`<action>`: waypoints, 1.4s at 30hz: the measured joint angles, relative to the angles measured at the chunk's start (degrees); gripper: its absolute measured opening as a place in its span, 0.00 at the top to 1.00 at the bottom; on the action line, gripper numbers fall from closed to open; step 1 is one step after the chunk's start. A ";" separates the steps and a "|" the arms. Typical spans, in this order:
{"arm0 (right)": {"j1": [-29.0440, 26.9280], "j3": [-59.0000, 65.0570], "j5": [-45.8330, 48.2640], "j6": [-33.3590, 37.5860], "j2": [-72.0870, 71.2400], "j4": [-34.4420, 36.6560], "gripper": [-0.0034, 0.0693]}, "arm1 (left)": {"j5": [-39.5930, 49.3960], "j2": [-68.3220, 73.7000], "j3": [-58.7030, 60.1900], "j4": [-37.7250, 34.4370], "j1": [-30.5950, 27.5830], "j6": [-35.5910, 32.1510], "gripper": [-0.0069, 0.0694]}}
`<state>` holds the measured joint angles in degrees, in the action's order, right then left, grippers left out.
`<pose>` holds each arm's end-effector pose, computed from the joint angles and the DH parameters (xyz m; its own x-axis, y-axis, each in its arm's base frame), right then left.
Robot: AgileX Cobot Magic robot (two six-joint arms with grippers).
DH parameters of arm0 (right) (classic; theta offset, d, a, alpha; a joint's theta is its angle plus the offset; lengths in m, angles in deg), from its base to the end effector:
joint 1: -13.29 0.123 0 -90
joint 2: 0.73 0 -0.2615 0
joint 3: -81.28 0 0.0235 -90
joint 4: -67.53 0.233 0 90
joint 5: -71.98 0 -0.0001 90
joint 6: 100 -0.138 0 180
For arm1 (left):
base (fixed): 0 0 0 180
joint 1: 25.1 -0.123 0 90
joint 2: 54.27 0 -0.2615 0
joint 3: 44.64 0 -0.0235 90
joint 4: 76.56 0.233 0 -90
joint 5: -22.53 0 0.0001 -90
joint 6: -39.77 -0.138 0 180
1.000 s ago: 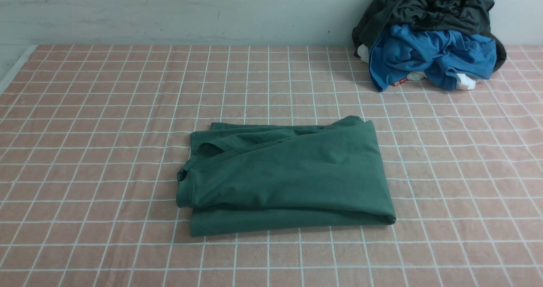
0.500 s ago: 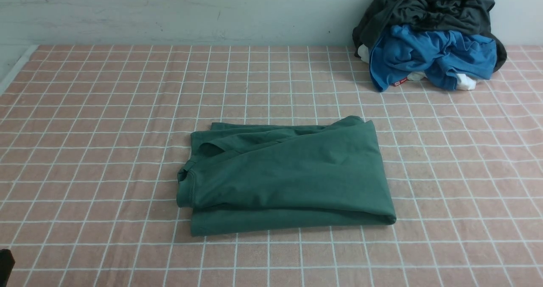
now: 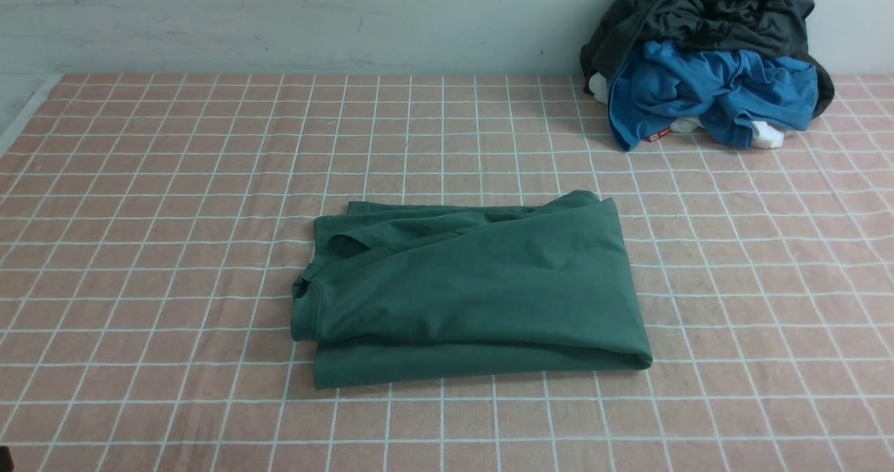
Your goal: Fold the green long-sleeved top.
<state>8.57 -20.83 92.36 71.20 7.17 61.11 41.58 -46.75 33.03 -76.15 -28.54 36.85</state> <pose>0.1033 -0.0139 0.1613 -0.2695 0.0709 -0.9604 0.1327 0.9905 0.0358 0.1045 0.0066 0.1661 -0.2487 0.0428 -0.9676 -0.0480 0.9972 0.0565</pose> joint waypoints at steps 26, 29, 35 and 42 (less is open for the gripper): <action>0.00 0.00 0.00 0.00 0.00 0.00 0.97 | 0.13 0.00 -0.05 -0.41 -0.17 0.99 0.91; 0.00 0.00 0.00 0.00 0.00 0.00 0.97 | 0.13 0.00 -0.05 -0.41 -0.17 0.99 0.91; 0.00 0.00 0.00 0.00 0.00 0.00 0.97 | 0.13 0.00 -0.05 -0.41 -0.17 1.04 0.91; 0.00 0.00 0.00 0.00 0.00 0.00 0.97 | 0.13 0.00 -0.05 -0.41 -0.17 1.04 0.91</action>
<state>8.57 -20.83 92.36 71.20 7.17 61.11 41.71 -46.75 32.98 -76.56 -28.70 37.89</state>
